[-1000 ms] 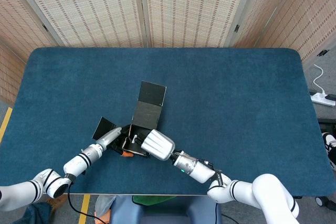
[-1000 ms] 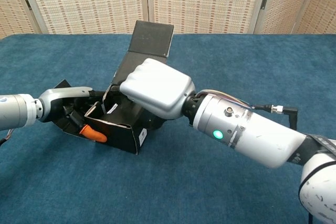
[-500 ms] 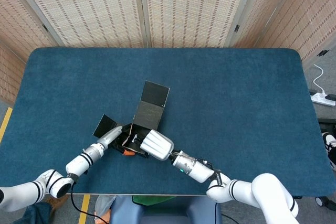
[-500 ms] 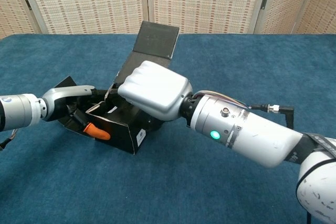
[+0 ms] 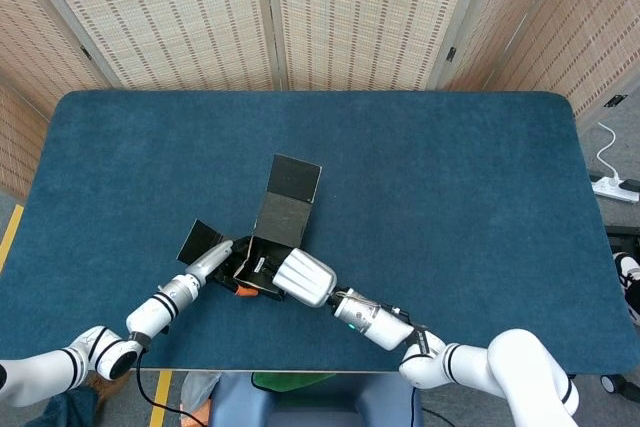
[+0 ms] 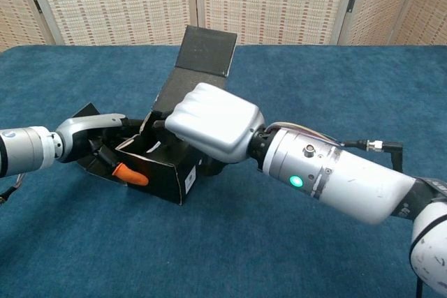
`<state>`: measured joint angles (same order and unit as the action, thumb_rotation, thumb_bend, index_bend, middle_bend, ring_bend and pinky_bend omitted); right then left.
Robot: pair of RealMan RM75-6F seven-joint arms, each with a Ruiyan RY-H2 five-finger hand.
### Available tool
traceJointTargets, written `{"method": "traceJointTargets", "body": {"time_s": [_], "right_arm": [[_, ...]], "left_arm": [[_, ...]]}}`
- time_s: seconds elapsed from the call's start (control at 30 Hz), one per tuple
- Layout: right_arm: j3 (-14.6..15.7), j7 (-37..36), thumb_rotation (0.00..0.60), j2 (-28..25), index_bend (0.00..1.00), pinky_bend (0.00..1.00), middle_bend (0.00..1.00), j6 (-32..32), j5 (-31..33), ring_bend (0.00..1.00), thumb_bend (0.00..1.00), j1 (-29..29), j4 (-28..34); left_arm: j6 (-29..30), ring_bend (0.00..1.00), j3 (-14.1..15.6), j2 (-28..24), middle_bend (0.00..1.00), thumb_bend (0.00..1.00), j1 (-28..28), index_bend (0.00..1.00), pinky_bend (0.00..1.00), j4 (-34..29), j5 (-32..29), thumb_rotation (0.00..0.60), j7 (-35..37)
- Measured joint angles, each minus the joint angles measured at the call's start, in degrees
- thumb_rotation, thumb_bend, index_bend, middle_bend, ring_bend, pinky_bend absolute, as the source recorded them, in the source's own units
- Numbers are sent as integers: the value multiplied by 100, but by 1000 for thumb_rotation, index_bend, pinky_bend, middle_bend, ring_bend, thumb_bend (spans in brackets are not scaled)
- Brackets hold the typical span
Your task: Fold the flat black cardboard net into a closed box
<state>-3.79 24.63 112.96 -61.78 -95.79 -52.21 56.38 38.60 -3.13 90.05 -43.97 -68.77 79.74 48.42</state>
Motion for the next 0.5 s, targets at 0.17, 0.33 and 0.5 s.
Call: {"method": "traceJointTargets", "body": {"time_s": [0.17,0.33,0.5], "right_arm": [[50,104,600,7,498,1000,477,238,51,866,231,-17,41],[43,162,600,-39,659,1000,615,384,114,881,267,-41,161],[-22,217,600,-136,849,1000,773,470,163,891,268,-85,312]], "left_arm": [[7,562,-19,21,408,176,25,414,769,-51,-8,600,-23],[-32,562,-52,-12,408,175,43,414,769,-138,-29,600,57],[-41,562,-80,-26,408,175,67,414,770,-171,-41,600,76]]}}
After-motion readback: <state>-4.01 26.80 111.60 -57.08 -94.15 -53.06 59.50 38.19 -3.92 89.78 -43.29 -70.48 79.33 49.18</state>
